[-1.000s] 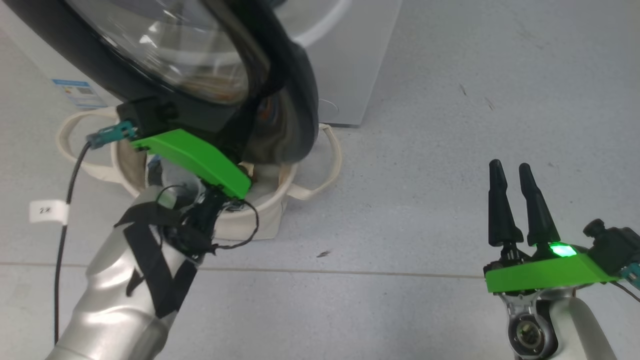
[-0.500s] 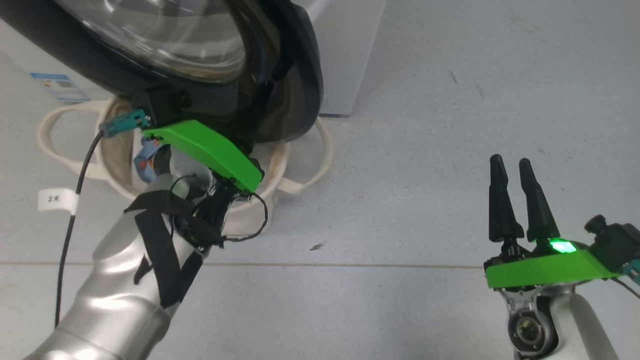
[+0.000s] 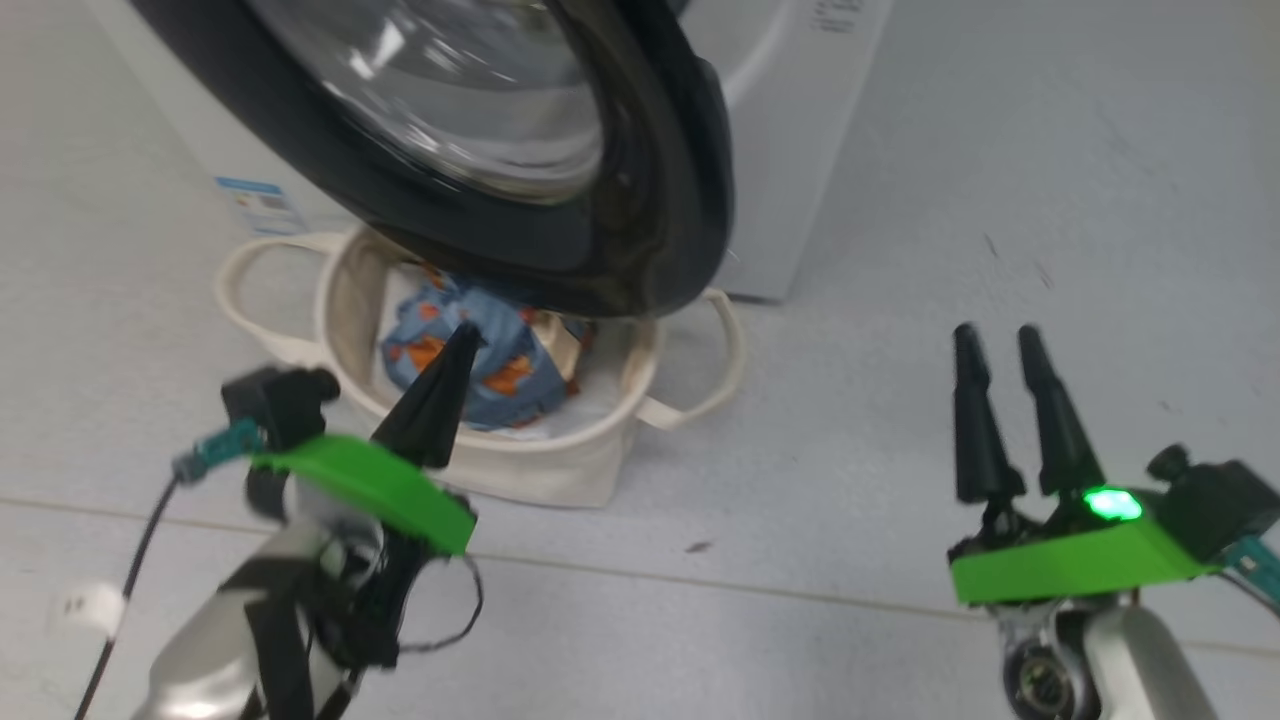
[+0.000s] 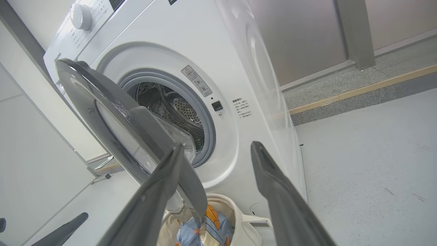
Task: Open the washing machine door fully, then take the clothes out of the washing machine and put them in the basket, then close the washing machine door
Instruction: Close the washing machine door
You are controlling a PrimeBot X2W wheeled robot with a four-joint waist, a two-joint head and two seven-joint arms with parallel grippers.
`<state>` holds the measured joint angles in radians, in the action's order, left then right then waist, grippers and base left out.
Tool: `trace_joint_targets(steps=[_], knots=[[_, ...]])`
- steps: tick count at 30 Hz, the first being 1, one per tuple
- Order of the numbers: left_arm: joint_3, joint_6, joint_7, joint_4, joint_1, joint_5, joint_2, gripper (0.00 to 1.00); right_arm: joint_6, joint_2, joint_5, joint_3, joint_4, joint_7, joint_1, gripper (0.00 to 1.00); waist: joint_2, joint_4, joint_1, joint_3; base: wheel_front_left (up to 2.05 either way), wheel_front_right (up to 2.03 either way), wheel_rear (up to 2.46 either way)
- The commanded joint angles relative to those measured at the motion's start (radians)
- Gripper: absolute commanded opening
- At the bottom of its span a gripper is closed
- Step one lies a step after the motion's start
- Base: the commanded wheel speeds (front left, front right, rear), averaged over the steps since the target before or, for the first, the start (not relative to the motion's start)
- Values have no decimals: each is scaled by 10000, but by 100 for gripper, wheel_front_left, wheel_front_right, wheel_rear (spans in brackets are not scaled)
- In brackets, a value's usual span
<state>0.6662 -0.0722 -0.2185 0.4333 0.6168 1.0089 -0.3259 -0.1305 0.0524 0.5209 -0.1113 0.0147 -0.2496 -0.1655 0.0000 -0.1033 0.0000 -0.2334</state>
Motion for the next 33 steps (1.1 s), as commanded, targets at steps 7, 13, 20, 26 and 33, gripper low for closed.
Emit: trace_joint_targets(steps=[7,13,20,26,33], knots=[[-642,1482,-419,-868,-980,-1817,-661,0,-2,-22,-543,-601,-369,-122,413,100,0,1023,0,948,0,0,0],[-1848,1977,-429,-1688,-2252,-3045,-368,0,-2,-22,-958,-937,-328,-122,737,100,0,1603,0,1363,0,0,0],[-3367,2342,-431,-2097,-3505,-4574,241,100,-2,-22,-1259,-1257,-292,-122,955,100,0,1967,0,1729,0,0,0],[-4451,2171,-432,-2386,-4240,-5680,660,100,-2,-22,-1646,-1516,-186,-122,930,100,0,2034,0,1811,0,0,0],[-4755,1600,-432,-1995,-4645,-6697,1031,100,-2,-22,-1765,-1412,-253,-122,960,100,0,2066,0,1800,0,0,0]])
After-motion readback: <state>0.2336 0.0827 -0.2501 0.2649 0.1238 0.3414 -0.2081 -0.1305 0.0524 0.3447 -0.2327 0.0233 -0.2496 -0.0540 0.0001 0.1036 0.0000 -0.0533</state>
